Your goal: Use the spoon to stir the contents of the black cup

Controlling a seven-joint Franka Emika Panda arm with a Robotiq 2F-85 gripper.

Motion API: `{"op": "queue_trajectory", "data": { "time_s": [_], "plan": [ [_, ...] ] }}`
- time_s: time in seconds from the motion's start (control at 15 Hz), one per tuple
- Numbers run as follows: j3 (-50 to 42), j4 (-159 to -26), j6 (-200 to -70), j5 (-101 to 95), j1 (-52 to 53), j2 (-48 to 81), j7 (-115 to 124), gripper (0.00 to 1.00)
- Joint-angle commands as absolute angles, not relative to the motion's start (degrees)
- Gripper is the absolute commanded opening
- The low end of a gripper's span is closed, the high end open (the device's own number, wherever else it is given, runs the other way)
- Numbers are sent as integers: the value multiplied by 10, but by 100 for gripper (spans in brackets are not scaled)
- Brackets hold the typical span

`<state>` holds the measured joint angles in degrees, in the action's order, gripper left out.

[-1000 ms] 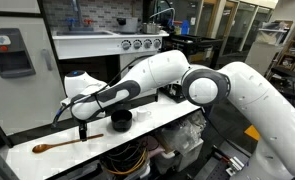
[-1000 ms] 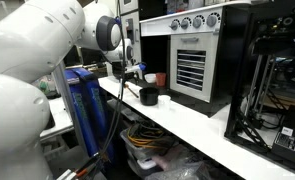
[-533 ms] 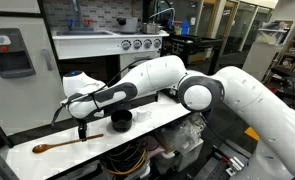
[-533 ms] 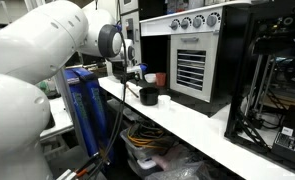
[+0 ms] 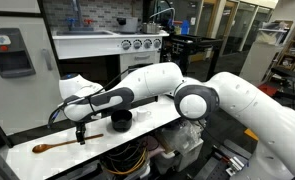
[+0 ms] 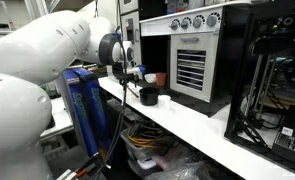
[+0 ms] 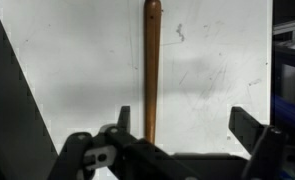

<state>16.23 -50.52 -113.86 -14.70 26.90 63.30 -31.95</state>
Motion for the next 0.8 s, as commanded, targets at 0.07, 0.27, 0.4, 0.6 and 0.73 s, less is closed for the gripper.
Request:
{"op": "queue_trajectory", "data": {
  "time_s": [0.07, 0.27, 0.4, 0.6, 0.73],
  "plan": [
    [147, -441, -1102, -133, 285, 671, -333, 100],
    [143, -417, -1091, -133, 289, 685, -337, 100],
    [141, -402, -1084, -131, 291, 693, -340, 100],
    [140, -381, -1066, -127, 293, 706, -342, 100],
    [139, -370, -1056, -124, 295, 712, -343, 100]
  ]
}}
